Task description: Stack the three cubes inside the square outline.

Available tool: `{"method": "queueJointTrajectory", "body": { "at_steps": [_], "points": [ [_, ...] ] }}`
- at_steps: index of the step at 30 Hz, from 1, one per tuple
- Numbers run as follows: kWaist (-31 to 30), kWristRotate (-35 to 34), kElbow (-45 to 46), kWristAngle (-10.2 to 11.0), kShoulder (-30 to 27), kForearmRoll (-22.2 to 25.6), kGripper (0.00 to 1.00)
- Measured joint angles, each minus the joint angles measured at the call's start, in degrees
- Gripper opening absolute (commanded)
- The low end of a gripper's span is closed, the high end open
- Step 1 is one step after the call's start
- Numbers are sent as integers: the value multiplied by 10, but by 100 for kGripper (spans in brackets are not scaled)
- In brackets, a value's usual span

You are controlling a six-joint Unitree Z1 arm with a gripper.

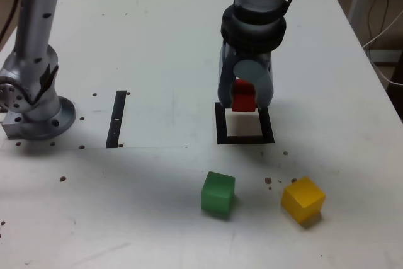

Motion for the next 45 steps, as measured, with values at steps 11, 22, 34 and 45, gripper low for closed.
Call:
{"method": "queueJointTrajectory", "body": {
  "at_steps": [11, 22, 34, 45],
  "points": [
    [5, -11, 14, -9, -4, -8, 26],
    [5, -11, 24, -30, 22, -18, 32],
    [5, -6, 18, -28, 35, -25, 51],
    [5, -4, 22, -19, 32, -34, 98]
  ]
}}
